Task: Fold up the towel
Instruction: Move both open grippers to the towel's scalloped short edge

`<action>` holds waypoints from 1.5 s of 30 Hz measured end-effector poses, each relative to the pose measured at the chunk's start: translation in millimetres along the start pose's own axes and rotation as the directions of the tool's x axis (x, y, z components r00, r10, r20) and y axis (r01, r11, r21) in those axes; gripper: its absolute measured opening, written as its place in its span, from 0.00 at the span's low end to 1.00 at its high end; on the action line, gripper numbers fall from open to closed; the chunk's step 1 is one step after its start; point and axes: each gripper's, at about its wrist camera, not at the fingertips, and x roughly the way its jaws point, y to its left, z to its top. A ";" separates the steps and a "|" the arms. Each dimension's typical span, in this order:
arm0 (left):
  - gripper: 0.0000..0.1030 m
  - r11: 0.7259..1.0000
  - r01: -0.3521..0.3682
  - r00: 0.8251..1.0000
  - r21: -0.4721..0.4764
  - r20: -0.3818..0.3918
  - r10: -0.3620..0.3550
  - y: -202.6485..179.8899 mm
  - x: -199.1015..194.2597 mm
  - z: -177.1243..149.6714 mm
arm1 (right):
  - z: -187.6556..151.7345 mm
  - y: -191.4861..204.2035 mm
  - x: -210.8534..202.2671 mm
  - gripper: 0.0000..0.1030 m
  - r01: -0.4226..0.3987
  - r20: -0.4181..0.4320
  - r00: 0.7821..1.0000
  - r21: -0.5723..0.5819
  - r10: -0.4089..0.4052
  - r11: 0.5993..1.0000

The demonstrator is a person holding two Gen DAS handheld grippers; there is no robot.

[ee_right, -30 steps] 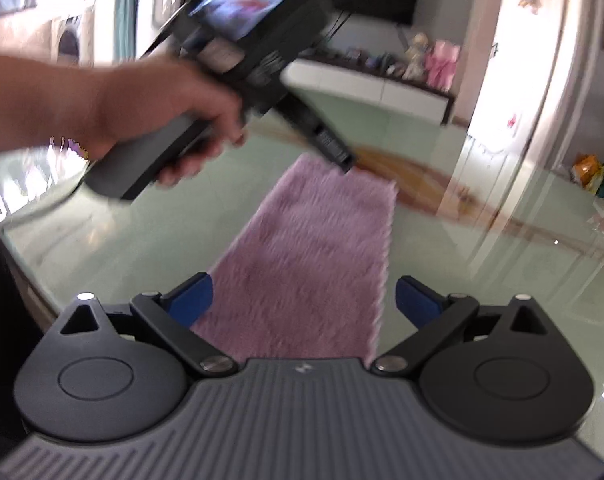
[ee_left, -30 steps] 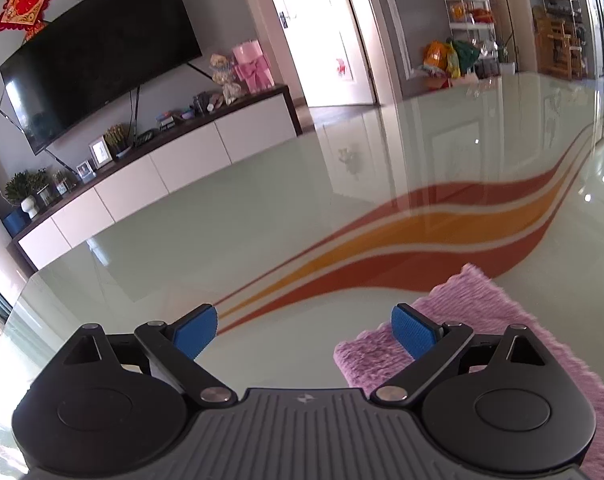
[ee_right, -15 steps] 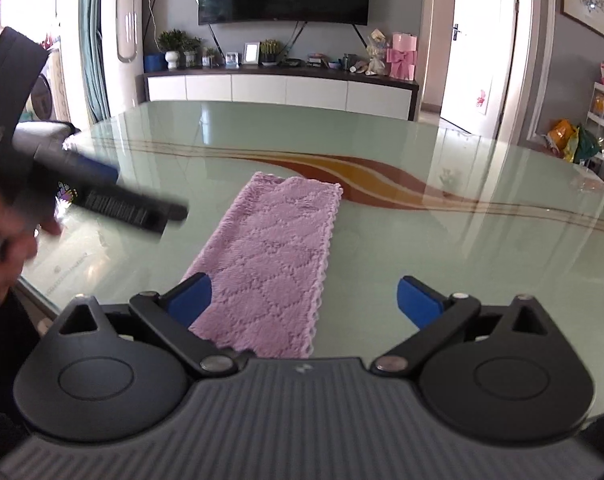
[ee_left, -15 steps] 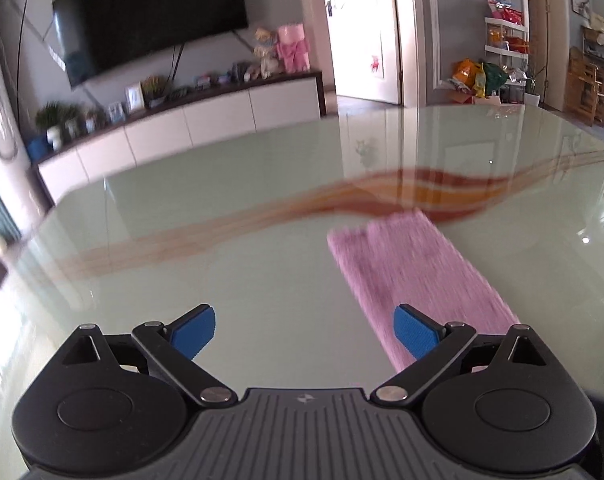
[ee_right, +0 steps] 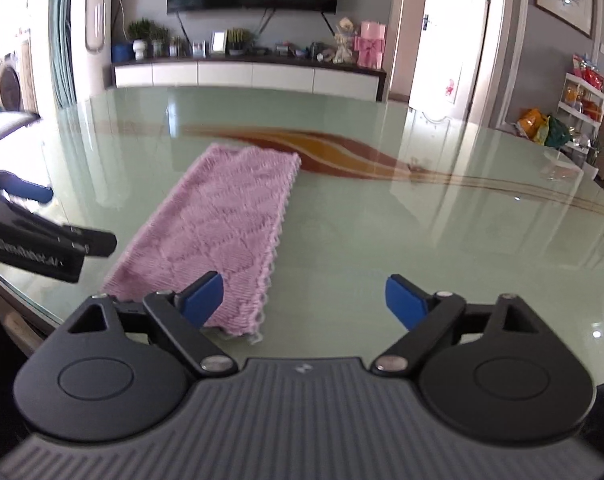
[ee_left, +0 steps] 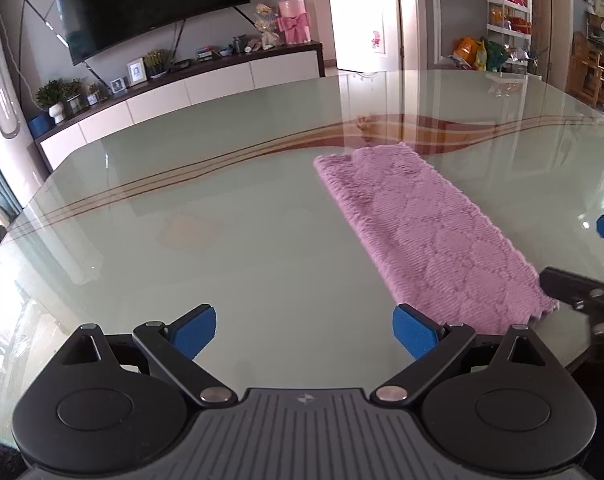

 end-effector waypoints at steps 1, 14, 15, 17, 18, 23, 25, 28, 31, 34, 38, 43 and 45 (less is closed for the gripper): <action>0.94 1.000 0.004 1.000 0.008 0.001 -0.004 -2.9 1.7 0.5 | -0.9 0.7 2.8 0.88 0.004 -0.005 1.000 -0.008 -0.004 1.000; 0.97 0.999 -0.027 1.000 0.020 -0.008 0.027 0.1 21.6 4.2 | -1.5 13.2 21.8 0.92 -0.008 -0.010 1.000 -0.032 0.007 0.999; 0.96 0.999 -0.027 1.000 0.021 -0.008 0.027 0.2 21.6 4.7 | -2.8 12.6 21.2 0.93 -0.009 -0.009 1.000 -0.031 0.008 0.999; 0.96 0.999 -0.028 1.000 0.022 -0.007 0.028 -0.2 21.1 5.2 | -4.3 10.5 19.7 0.93 -0.018 -0.007 1.000 -0.025 0.018 1.000; 0.96 0.999 -0.028 1.000 0.023 -0.006 0.028 -0.6 20.7 5.3 | -5.0 9.5 18.9 0.93 -0.022 -0.007 1.000 -0.022 0.022 1.000; 0.94 1.000 -0.017 1.000 0.013 -0.005 0.017 -5.6 10.8 7.3 | 0.4 2.2 3.0 0.91 -0.048 0.031 0.998 0.011 0.048 0.999; 0.94 1.000 -0.003 1.000 0.006 -0.002 0.003 -7.7 3.5 7.4 | 3.2 1.0 -6.4 0.91 -0.072 0.037 0.997 0.005 0.072 0.997; 0.94 0.999 0.042 0.999 0.011 -0.009 -0.042 -11.1 -5.8 6.5 | 3.4 1.8 -18.4 0.90 -0.117 0.032 0.993 -0.009 0.117 0.993; 0.89 0.992 0.111 0.994 0.052 -0.023 -0.110 -13.2 -16.0 1.7 | -2.2 -0.8 -29.4 0.77 -0.197 0.005 0.980 -0.007 0.197 0.980; 0.80 0.981 0.175 0.984 0.084 -0.047 -0.172 -11.6 -21.1 -5.6 | -8.8 -1.3 -32.8 0.67 -0.232 -0.026 0.972 -0.017 0.232 0.972; 0.67 0.969 0.223 0.974 0.105 -0.065 -0.217 -9.7 -21.0 -13.7 | -13.7 1.6 -30.6 0.46 -0.257 -0.059 0.965 -0.028 0.255 0.966; 0.50 0.961 0.260 0.964 0.097 -0.078 -0.253 -8.2 -13.7 -14.1 | -11.4 5.2 -26.2 0.34 -0.276 -0.085 0.959 -0.039 0.272 0.960; 0.49 0.959 0.265 0.963 0.100 -0.075 -0.258 -9.5 -11.1 -14.8 | -10.5 4.5 -25.0 0.34 -0.284 -0.086 0.956 -0.038 0.280 0.958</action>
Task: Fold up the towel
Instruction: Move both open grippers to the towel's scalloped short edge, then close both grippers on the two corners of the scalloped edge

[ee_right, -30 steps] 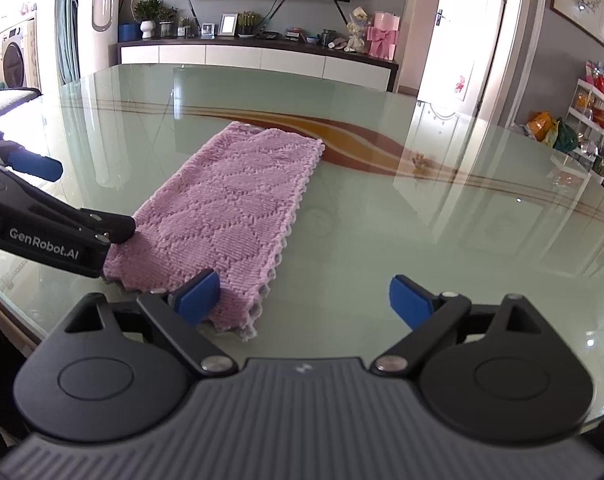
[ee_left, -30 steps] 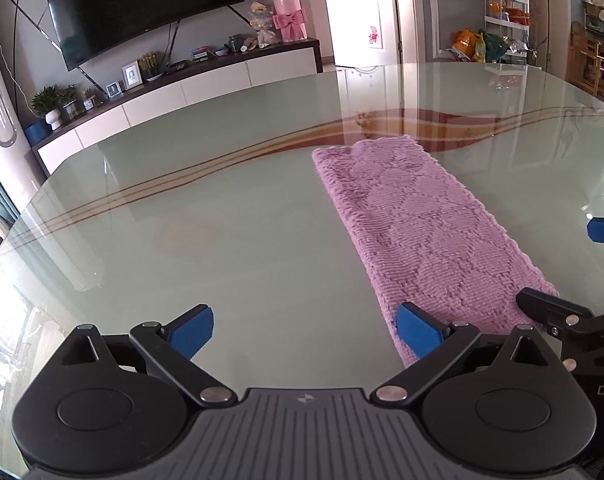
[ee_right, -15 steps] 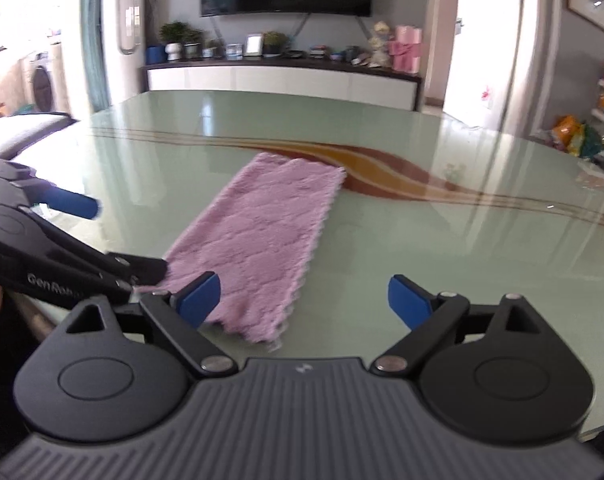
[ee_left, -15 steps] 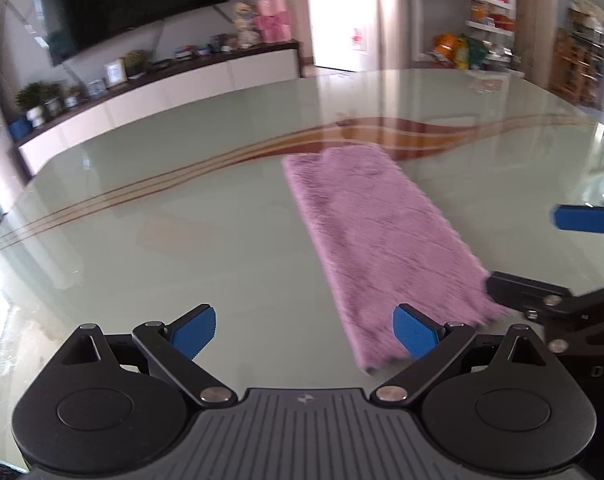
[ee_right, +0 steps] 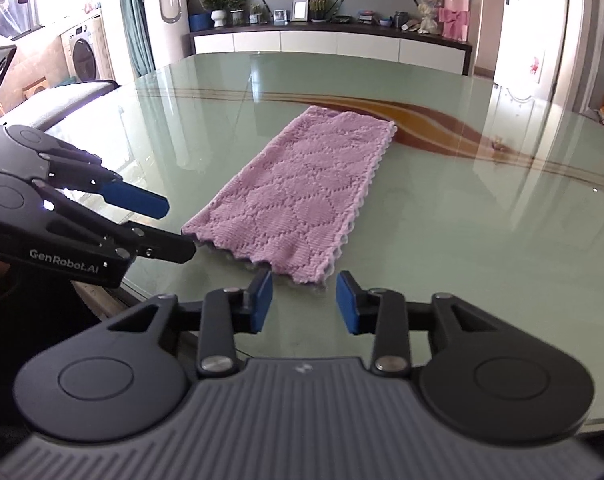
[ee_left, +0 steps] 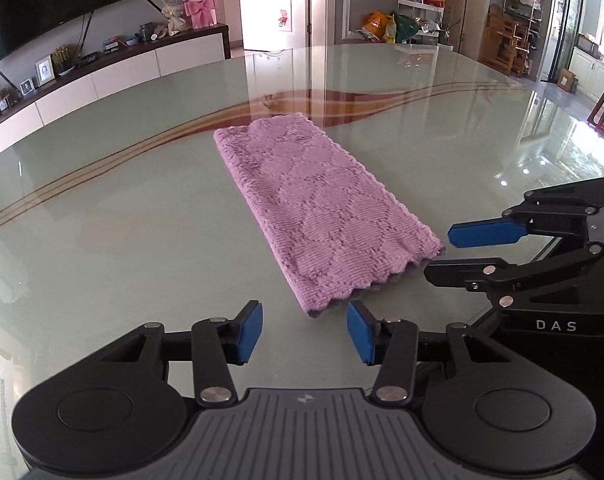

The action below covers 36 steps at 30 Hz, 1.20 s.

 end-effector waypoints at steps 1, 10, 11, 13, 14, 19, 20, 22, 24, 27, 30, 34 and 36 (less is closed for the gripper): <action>0.48 1.000 0.003 1.000 0.002 0.001 -0.003 -0.3 1.4 -0.3 | 0.6 -0.8 1.1 0.34 -0.001 -0.003 1.000 -0.001 0.001 1.000; 0.39 0.998 0.049 0.999 0.024 0.003 -0.050 -6.0 10.4 -0.9 | 3.1 -5.6 3.3 0.34 -0.013 -0.009 1.000 -0.001 0.013 1.000; 0.38 0.998 0.052 0.999 0.026 0.005 -0.052 -5.7 11.1 -0.6 | 3.2 -6.1 3.5 0.34 -0.014 -0.009 1.000 -0.003 0.014 1.000; 0.37 0.998 0.056 0.998 0.032 0.007 -0.057 -6.0 12.2 -0.3 | 3.3 -5.0 3.6 0.34 -0.012 -0.010 1.000 -0.013 0.012 1.000; 0.35 0.998 0.059 0.998 0.034 0.007 -0.060 -6.2 12.6 -0.1 | 3.4 -4.4 3.7 0.34 -0.011 -0.011 1.000 -0.017 0.011 1.000; 0.30 0.996 0.075 0.997 0.049 0.007 -0.076 -6.7 11.6 0.9 | 3.8 -3.9 4.0 0.31 -0.009 -0.013 1.000 -0.026 0.009 1.000; 0.29 0.996 0.076 0.997 0.052 0.008 -0.077 -6.5 11.6 0.7 | 4.1 -4.2 4.5 0.29 -0.009 -0.014 1.000 -0.027 0.008 1.000; 0.27 0.995 0.080 0.997 0.060 0.009 -0.081 -7.0 11.9 0.8 | 4.6 -5.7 5.3 0.26 -0.008 -0.016 1.000 -0.029 0.008 1.000; 0.23 0.994 0.085 0.996 0.065 0.008 -0.086 -6.9 12.3 1.0 | 5.5 -6.5 6.3 0.20 -0.014 -0.021 1.000 -0.035 0.013 0.999; 0.19 0.994 0.089 0.996 0.063 0.005 -0.090 -4.1 12.2 2.3 | 5.7 -4.3 7.0 0.20 -0.015 -0.023 1.000 -0.050 0.014 0.999; 0.17 0.994 0.090 0.996 0.061 0.005 -0.091 -1.1 12.2 2.4 | 5.1 -4.7 7.5 0.17 -0.018 -0.023 1.000 -0.054 0.017 0.998; 0.07 0.994 0.090 0.996 0.054 0.009 -0.091 2.0 12.7 1.5 | 5.7 -5.6 7.9 0.11 -0.022 -0.024 0.999 -0.054 0.021 0.998; 0.04 0.994 0.094 0.996 0.056 0.007 -0.094 2.5 12.4 1.7 | 5.6 -5.0 7.9 0.10 -0.023 -0.024 0.999 -0.057 0.022 0.998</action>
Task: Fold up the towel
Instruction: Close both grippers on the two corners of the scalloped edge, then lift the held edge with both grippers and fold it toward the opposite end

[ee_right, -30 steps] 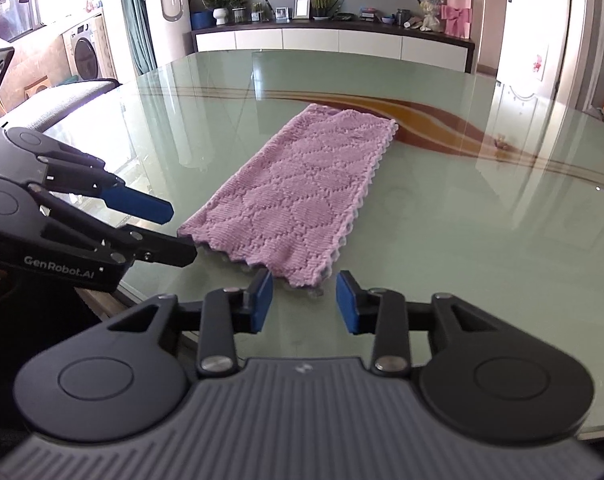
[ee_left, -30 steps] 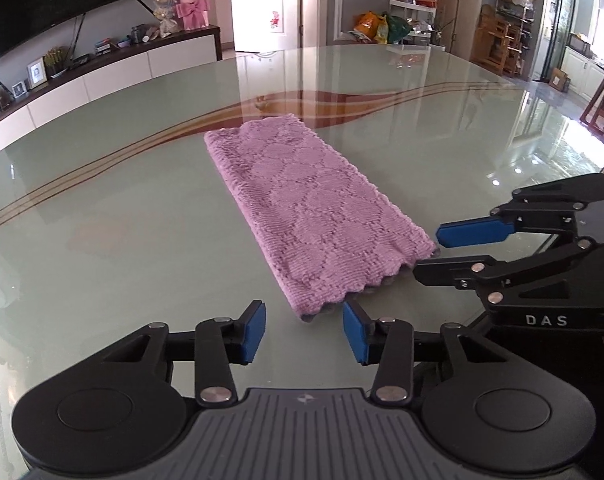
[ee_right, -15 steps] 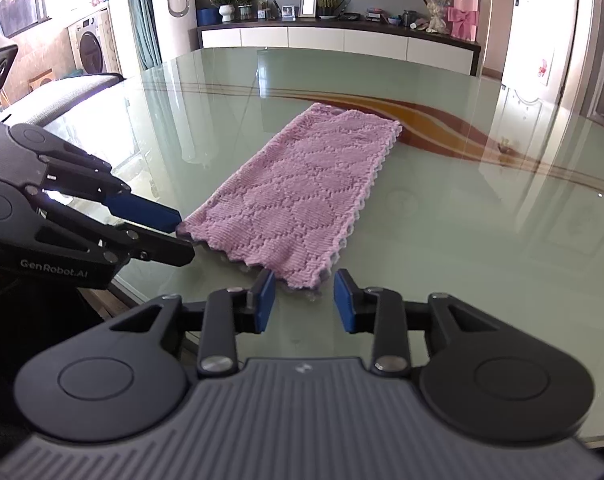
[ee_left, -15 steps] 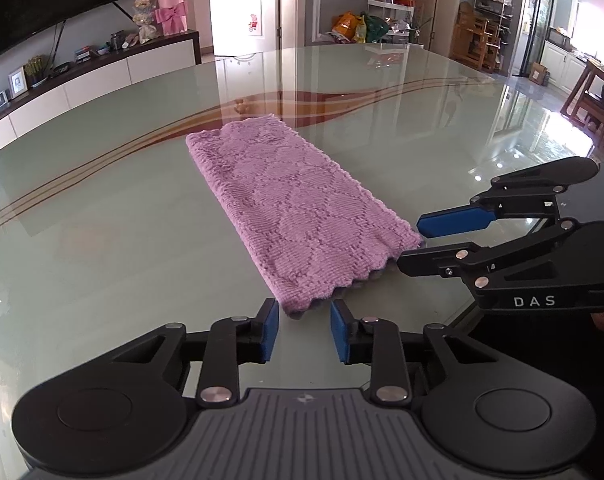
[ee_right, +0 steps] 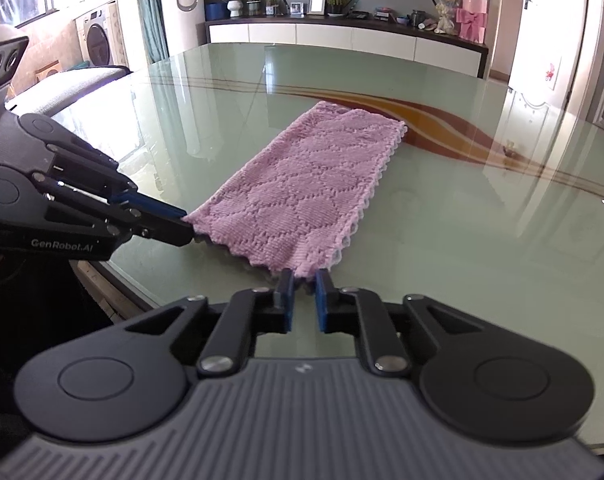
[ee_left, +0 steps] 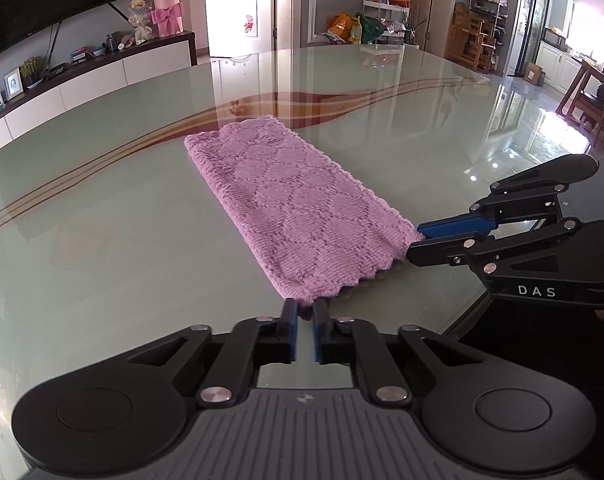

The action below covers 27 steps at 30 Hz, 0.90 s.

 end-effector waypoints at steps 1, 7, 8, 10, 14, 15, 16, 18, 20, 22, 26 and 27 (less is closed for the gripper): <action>0.03 1.000 0.001 1.000 0.001 -0.001 -0.001 0.1 0.0 0.1 | 0.0 0.2 0.0 0.10 0.000 0.000 1.000 -0.001 0.000 1.000; 0.01 1.000 -0.007 1.000 0.005 0.001 0.007 0.4 -0.1 -0.9 | 0.5 -0.6 -0.2 0.08 -0.001 0.003 1.000 0.007 0.001 1.000; 0.01 1.000 -0.007 1.000 0.005 -0.001 0.007 0.9 -0.3 -0.9 | 0.7 -0.3 -0.1 0.06 -0.002 0.004 1.000 0.008 0.002 1.000; 0.01 1.000 -0.006 1.000 0.007 -0.002 0.006 1.7 -0.9 -0.7 | 0.9 0.2 0.0 0.06 -0.003 0.005 1.000 0.010 0.003 1.000; 0.01 1.000 -0.005 1.000 0.020 0.000 0.005 1.3 -2.5 -0.3 | 1.0 -0.1 0.1 0.04 -0.003 0.012 1.000 0.019 0.003 1.000; 0.01 1.000 -0.006 1.000 0.023 0.001 0.006 0.9 -2.9 0.0 | 1.1 -0.2 -0.4 0.04 -0.004 0.015 1.000 0.020 0.003 1.000; 0.01 1.000 -0.008 1.000 0.028 0.002 0.008 1.1 -3.5 0.5 | 1.2 -0.3 -0.8 0.04 -0.004 0.019 1.000 0.022 0.004 1.000; 0.01 0.999 -0.017 1.000 0.041 0.005 0.017 1.1 -5.1 1.6 | 1.8 0.5 -2.4 0.04 -0.002 0.027 1.000 0.019 0.001 1.000; 0.01 0.998 -0.026 1.000 0.055 0.009 0.025 0.6 -7.0 2.3 | 2.6 2.4 -4.1 0.04 0.000 0.031 1.000 0.009 -0.001 1.000; 0.01 0.997 -0.032 0.999 0.071 0.014 0.031 0.0 -10.6 2.9 | 3.7 3.6 -6.2 0.04 0.005 0.037 0.999 0.008 -0.005 1.000; 0.01 0.996 -0.033 0.999 0.079 0.029 0.031 1.1 -18.3 5.7 | 7.7 5.1 -11.3 0.03 0.012 0.057 0.998 0.016 -0.013 1.000; 0.01 0.996 -0.036 0.999 0.081 0.032 0.033 1.8 -19.3 5.8 | 9.4 5.7 -12.8 0.04 0.013 0.063 0.998 0.016 -0.014 1.000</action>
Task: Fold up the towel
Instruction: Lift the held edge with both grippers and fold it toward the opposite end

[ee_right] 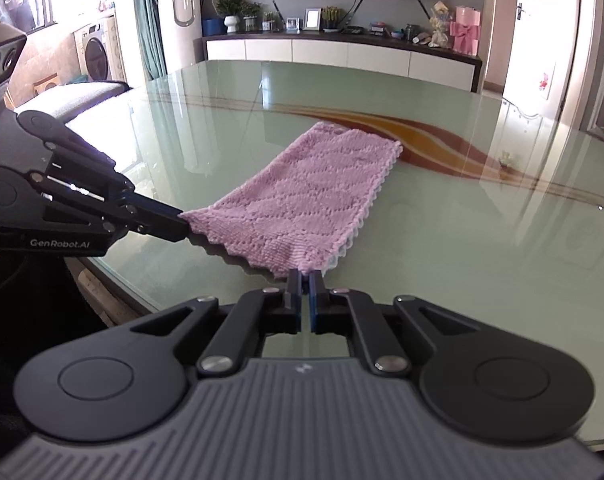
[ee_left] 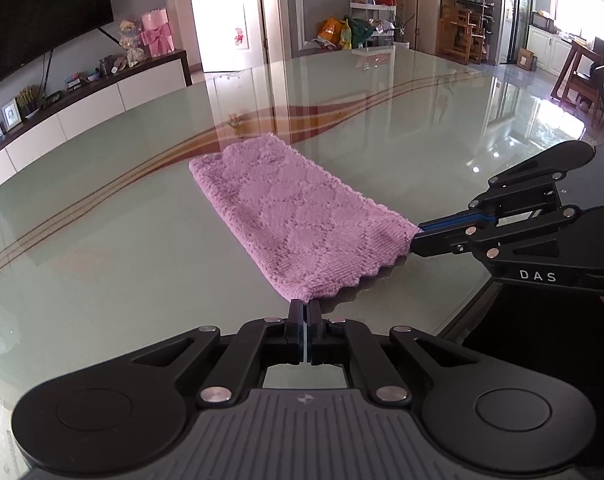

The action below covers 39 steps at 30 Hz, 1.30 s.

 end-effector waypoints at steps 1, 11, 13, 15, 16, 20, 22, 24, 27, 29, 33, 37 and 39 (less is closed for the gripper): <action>0.01 1.000 -0.003 1.000 0.004 0.003 0.003 0.1 -1.1 -0.5 | 2.1 0.7 -1.3 0.04 0.001 0.006 1.000 -0.001 -0.001 1.000; 0.01 0.998 -0.058 0.996 0.038 0.072 0.055 6.4 -14.9 18.4 | 26.8 -1.3 -3.6 0.04 0.022 0.068 0.997 -0.016 -0.021 1.000; 0.01 0.997 -0.069 0.994 0.035 0.093 0.066 9.3 -17.7 25.0 | 34.3 -2.8 -2.3 0.04 0.025 0.082 0.996 -0.015 -0.024 1.000; 0.01 0.996 -0.080 0.991 0.032 0.113 0.076 11.9 -20.3 31.3 | 40.3 -3.9 -1.8 0.04 0.029 0.093 0.995 -0.016 -0.027 0.999; 0.01 0.996 -0.083 0.990 0.031 0.119 0.078 12.5 -20.7 33.4 | 42.6 -4.4 -1.3 0.04 0.030 0.098 0.995 -0.015 -0.028 0.999; 0.01 0.995 -0.098 0.985 0.023 0.144 0.094 16.9 -20.3 44.4 | 53.8 -7.9 5.0 0.04 0.043 0.113 0.993 -0.013 -0.041 0.999; 0.01 0.994 -0.104 0.984 0.020 0.150 0.100 18.6 -17.9 49.8 | 59.7 -10.2 9.2 0.04 0.049 0.118 0.992 -0.009 -0.047 0.999; 0.01 0.994 -0.108 0.983 0.019 0.154 0.104 19.9 -15.3 54.5 | 66.3 -13.3 13.8 0.04 0.051 0.120 0.991 -0.002 -0.051 0.999; 0.01 0.992 -0.122 0.980 0.022 0.163 0.117 22.8 -11.1 62.4 | 74.1 -17.2 19.3 0.04 0.058 0.125 0.991 0.003 -0.058 0.998; 0.01 0.992 -0.126 0.979 0.021 0.165 0.121 26.5 -7.9 66.6 | 78.5 -19.5 22.6 0.03 0.062 0.126 0.990 0.007 -0.062 0.998; 0.01 0.991 -0.132 0.977 0.019 0.170 0.127 32.8 0.1 78.0 | 86.5 -24.6 27.8 0.04 0.067 0.128 0.989 0.021 -0.070 0.998; 0.01 0.991 -0.134 0.974 0.010 0.184 0.130 38.2 2.3 86.9 | 94.0 -26.4 26.2 0.04 0.066 0.142 0.987 0.018 -0.068 0.998; 0.01 0.991 -0.136 0.972 0.012 0.197 0.131 38.6 -1.7 90.4 | 98.2 -27.3 23.1 0.04 0.065 0.154 0.986 0.015 -0.067 0.998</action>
